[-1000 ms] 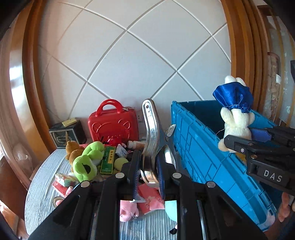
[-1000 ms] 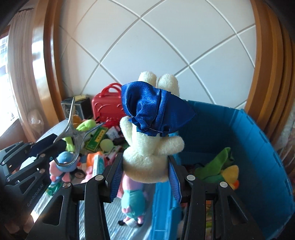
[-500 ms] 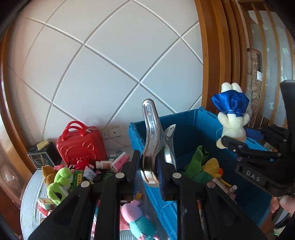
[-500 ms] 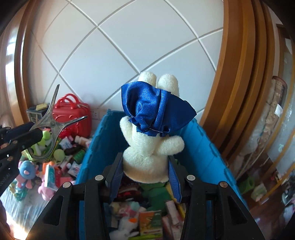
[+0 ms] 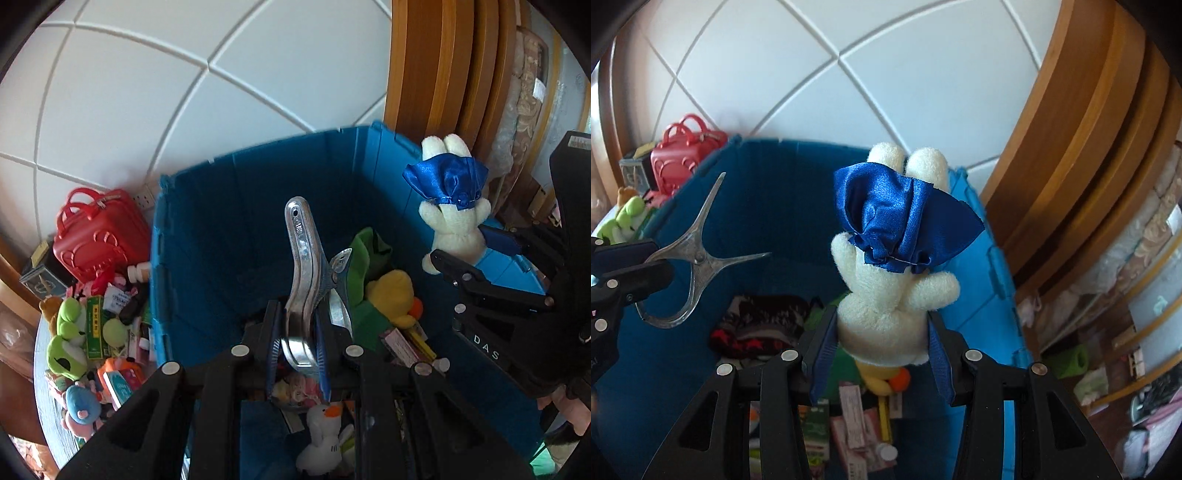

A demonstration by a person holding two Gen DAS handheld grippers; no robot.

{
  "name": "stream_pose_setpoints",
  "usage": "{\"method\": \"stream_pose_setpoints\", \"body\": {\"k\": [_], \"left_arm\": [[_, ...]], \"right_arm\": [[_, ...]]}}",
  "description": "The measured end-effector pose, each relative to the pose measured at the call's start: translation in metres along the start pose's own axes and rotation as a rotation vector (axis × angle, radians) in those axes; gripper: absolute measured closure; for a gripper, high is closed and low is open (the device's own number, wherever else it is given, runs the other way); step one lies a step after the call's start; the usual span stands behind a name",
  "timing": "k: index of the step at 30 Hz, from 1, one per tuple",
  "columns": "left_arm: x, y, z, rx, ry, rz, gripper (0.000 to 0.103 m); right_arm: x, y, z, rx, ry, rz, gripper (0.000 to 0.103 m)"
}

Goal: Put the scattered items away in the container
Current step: 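Lift the scissors and bunny plush and carry both over the blue bin, then open both tools to drop the scissors and bunny plush into the bin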

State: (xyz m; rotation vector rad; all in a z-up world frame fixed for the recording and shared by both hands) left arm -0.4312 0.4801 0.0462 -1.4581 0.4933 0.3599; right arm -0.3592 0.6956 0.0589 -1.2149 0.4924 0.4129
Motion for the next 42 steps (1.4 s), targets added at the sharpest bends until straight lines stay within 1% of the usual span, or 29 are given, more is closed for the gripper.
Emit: {"method": "stream_pose_setpoints", "body": {"k": [4,6,10,14,18,20,22,25,28,29,30,31,33,35,36,38,39,40,42], "left_arm": [[0.029,0.047,0.001,-0.005,-0.023,-0.179,0.086],[0.041,0.064,0.001,-0.010,-0.028,-0.241,0.086],[0.060,0.089,0.002,-0.011,-0.027,-0.322,0.086],[0.075,0.114,0.005,-0.032,-0.005,-0.387,0.086],[0.093,0.136,0.008,0.002,-0.013,-0.467,0.086],[0.103,0.144,0.009,-0.019,0.006,-0.501,0.086],[0.112,0.149,0.012,-0.038,0.026,-0.534,0.085],[0.120,0.154,0.013,-0.072,0.053,-0.562,0.086],[0.126,0.159,0.012,-0.085,0.044,-0.599,0.085],[0.127,0.160,0.009,-0.096,0.044,-0.609,0.082],[0.128,0.161,0.008,-0.105,0.044,-0.616,0.075],[0.129,0.162,0.007,-0.110,0.042,-0.619,0.070],[0.128,0.161,0.006,-0.113,0.042,-0.611,0.053],[0.126,0.160,0.005,-0.114,0.046,-0.596,0.048],[0.125,0.160,0.005,-0.114,0.046,-0.590,0.048],[0.123,0.161,0.003,-0.116,0.040,-0.587,0.048],[0.123,0.161,0.002,-0.119,0.035,-0.588,0.048],[0.123,0.161,0.000,-0.123,0.030,-0.590,0.048],[0.123,0.162,-0.002,-0.133,0.027,-0.593,0.048]], "right_arm": [[0.033,0.051,-0.011,-0.086,-0.016,-0.142,0.058],[0.052,0.072,-0.019,-0.115,-0.026,-0.211,0.058],[0.080,0.100,-0.032,-0.149,-0.047,-0.314,0.058],[0.107,0.121,-0.039,-0.144,-0.079,-0.404,0.058],[0.132,0.137,-0.048,-0.162,-0.115,-0.501,0.058],[0.141,0.143,-0.054,-0.171,-0.132,-0.536,0.058],[0.148,0.147,-0.056,-0.170,-0.147,-0.560,0.058],[0.154,0.150,-0.058,-0.182,-0.153,-0.577,0.058],[0.158,0.150,-0.060,-0.191,-0.154,-0.585,0.057],[0.159,0.150,-0.060,-0.194,-0.152,-0.589,0.057],[0.161,0.150,-0.060,-0.198,-0.150,-0.594,0.056],[0.163,0.150,-0.060,-0.203,-0.149,-0.599,0.055],[0.164,0.149,-0.060,-0.206,-0.151,-0.603,0.054],[0.164,0.147,-0.060,-0.208,-0.153,-0.599,0.052],[0.164,0.146,-0.059,-0.210,-0.151,-0.595,0.051],[0.164,0.144,-0.058,-0.212,-0.145,-0.593,0.043],[0.165,0.143,-0.057,-0.213,-0.142,-0.594,0.030],[0.166,0.143,-0.057,-0.213,-0.139,-0.595,0.021],[0.168,0.141,-0.056,-0.214,-0.139,-0.598,0.018]]}}
Point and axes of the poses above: each gripper's, at about its wrist camera, not at the fingertips, and y roughly the way its jaws point, z to its right, x to its underside, the point moved 10 cm from there along y, roughly the way its jaws point, and after that the axes turned 7 degrees about -y, right-handed, at the moved point
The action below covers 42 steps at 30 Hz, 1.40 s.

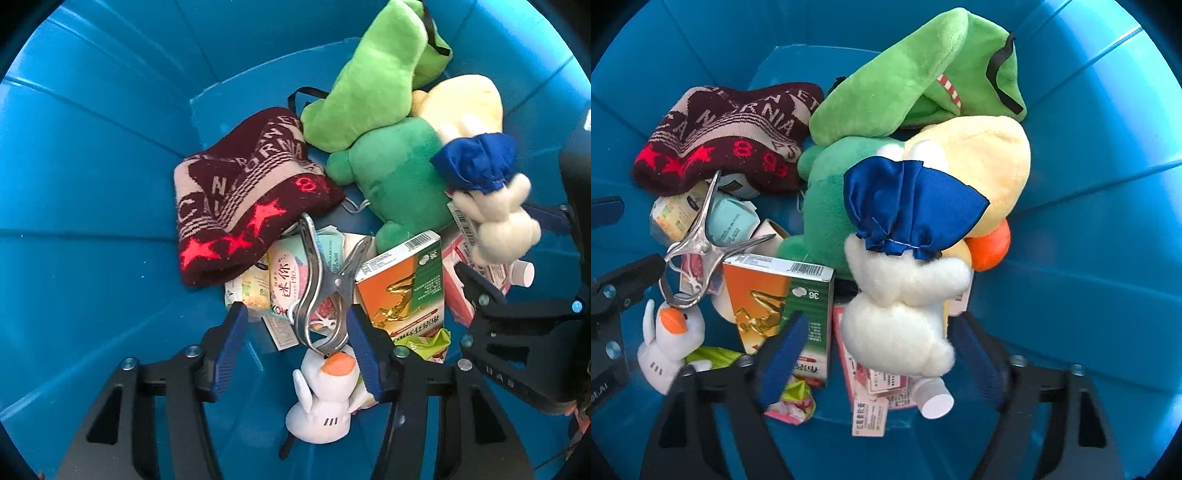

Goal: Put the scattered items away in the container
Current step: 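Open both tools to drop the scissors and bunny plush into the bin, then move both tools back over the toys on the table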

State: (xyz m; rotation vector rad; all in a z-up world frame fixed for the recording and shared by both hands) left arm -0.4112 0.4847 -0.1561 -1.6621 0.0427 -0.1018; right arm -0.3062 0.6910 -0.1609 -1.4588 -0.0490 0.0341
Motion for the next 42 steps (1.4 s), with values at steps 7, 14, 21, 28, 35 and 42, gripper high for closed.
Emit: {"method": "stream_pose_setpoints", "body": {"k": [7,14,21,28,35,42], "left_arm": [[0.007,0.004,0.002,0.018,0.004,-0.038,0.048],[0.026,-0.015,0.012,0.066,0.006,-0.031,0.048],[0.056,-0.048,0.028,0.076,0.047,0.035,0.048],[0.081,-0.068,0.035,0.080,0.031,0.076,0.048],[0.097,-0.107,0.015,0.094,-0.009,0.175,0.048],[0.119,-0.153,-0.034,0.116,-0.050,0.302,0.048]], "right_arm": [[0.019,0.000,-0.004,-0.022,-0.023,-0.066,0.001],[0.052,-0.037,-0.008,-0.030,-0.083,-0.086,0.001],[0.074,-0.073,0.013,0.013,-0.087,-0.045,0.001],[0.075,-0.097,0.000,0.012,-0.073,0.028,0.001],[0.068,-0.127,-0.020,0.055,-0.086,0.091,0.001],[0.053,-0.174,-0.057,0.101,-0.106,0.165,0.001]]}}
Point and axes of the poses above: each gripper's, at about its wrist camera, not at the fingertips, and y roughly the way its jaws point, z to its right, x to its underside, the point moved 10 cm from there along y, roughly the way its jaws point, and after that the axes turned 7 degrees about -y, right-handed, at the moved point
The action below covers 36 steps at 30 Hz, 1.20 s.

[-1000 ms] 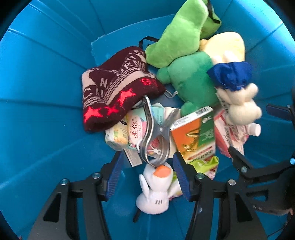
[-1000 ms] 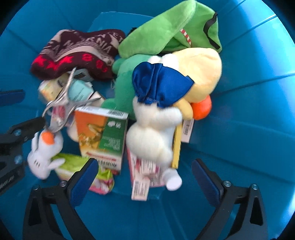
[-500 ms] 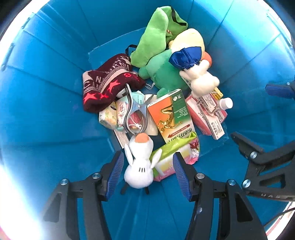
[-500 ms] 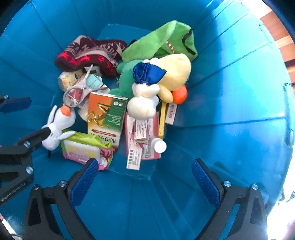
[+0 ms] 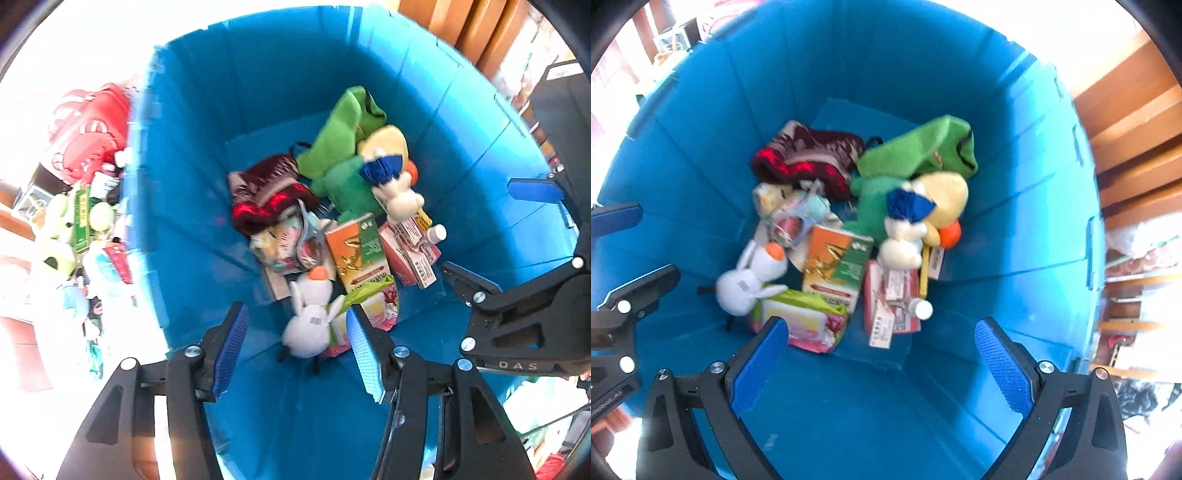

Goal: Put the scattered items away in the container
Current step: 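Move both tools back over the toys on the table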

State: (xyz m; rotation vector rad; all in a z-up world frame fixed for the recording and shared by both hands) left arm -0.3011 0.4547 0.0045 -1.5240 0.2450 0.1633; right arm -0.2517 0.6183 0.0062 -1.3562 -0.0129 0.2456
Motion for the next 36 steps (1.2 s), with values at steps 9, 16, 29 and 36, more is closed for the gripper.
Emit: {"method": "stream_pose_setpoints", "body": {"k": [9,16,29,36], "left_arm": [[0.010,-0.080,-0.090,0.032,-0.046,0.240,0.049],[0.035,-0.101,-0.182,-0.006,-0.083,0.305,0.049],[0.076,-0.082,-0.318,-0.060,-0.222,0.282,0.049],[0.078,-0.076,-0.373,-0.124,-0.334,0.280,0.049]], "right_arm": [[-0.053,-0.080,-0.066,0.077,0.049,0.151,0.001],[-0.096,-0.129,-0.142,0.051,0.083,0.262,0.001],[-0.162,-0.121,-0.267,-0.003,0.030,0.273,0.001],[-0.195,-0.105,-0.298,-0.041,-0.061,0.271,0.001]]}}
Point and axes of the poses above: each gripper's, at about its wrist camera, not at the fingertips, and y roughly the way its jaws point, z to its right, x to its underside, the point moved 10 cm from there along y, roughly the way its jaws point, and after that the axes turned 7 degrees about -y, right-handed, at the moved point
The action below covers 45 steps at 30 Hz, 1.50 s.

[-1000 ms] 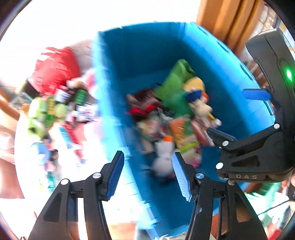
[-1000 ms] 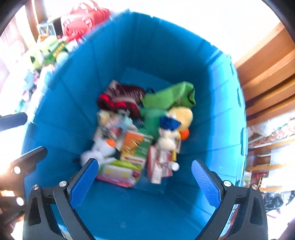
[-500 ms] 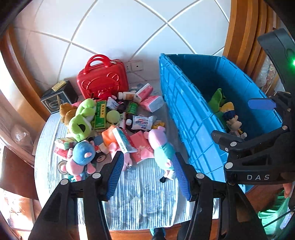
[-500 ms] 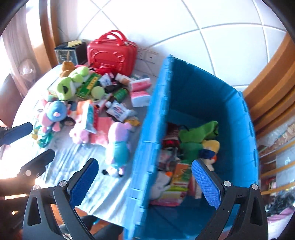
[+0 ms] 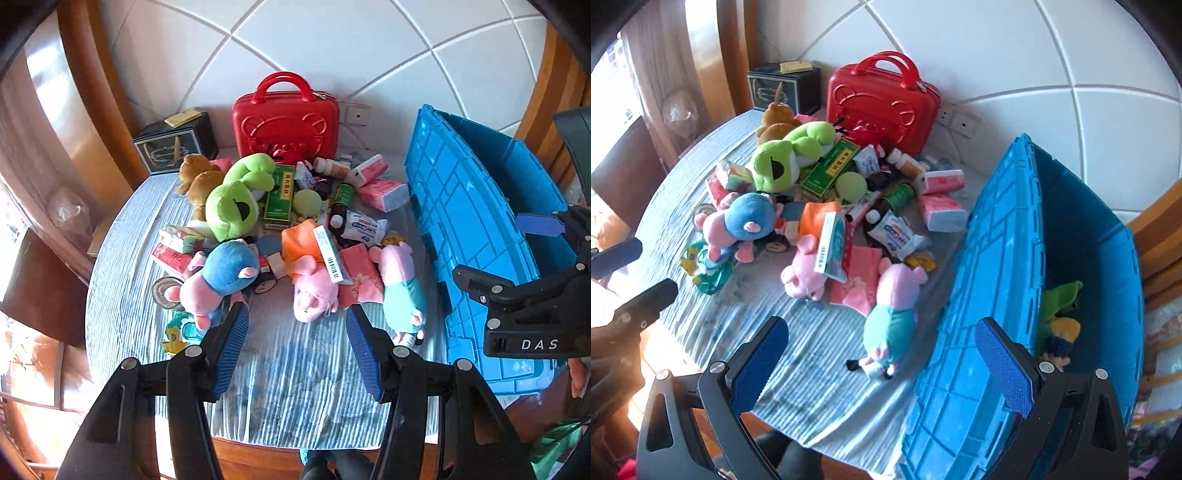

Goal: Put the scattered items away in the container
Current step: 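Move both tools back over the toys on the table, then reach both tools to the green frog plush and grasp it together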

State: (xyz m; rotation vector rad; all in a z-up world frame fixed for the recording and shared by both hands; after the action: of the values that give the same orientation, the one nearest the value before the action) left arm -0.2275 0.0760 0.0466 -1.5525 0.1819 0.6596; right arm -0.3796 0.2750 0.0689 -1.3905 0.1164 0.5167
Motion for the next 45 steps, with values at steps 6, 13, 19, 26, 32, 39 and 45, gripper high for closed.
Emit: {"method": "stream_pose_setpoints", "body": {"k": [6,13,19,26,32,39,45], "left_arm": [[-0.002,0.016,-0.046,-0.044,-0.078,-0.006,0.049],[-0.006,0.042,-0.096,-0.051,-0.114,-0.023,0.049],[-0.018,0.069,-0.146,-0.036,-0.095,-0.003,0.049],[-0.014,0.133,-0.211,-0.024,-0.090,-0.017,0.049],[-0.002,0.181,-0.221,0.041,-0.076,-0.077,0.049],[-0.026,0.201,-0.202,0.081,-0.073,-0.074,0.049],[-0.062,0.224,-0.151,0.127,-0.067,-0.056,0.049]], "right_arm": [[-0.015,0.032,-0.015,-0.056,-0.027,-0.011,0.001],[-0.034,0.067,-0.046,-0.104,-0.038,-0.044,0.001],[-0.060,0.093,-0.082,-0.126,-0.011,-0.041,0.001],[-0.089,0.123,-0.135,-0.194,0.101,0.005,0.000],[-0.089,0.157,-0.164,-0.192,0.163,-0.009,0.000],[-0.098,0.179,-0.146,-0.157,0.194,-0.021,0.000],[-0.127,0.183,-0.088,-0.094,0.225,0.032,0.001]]}}
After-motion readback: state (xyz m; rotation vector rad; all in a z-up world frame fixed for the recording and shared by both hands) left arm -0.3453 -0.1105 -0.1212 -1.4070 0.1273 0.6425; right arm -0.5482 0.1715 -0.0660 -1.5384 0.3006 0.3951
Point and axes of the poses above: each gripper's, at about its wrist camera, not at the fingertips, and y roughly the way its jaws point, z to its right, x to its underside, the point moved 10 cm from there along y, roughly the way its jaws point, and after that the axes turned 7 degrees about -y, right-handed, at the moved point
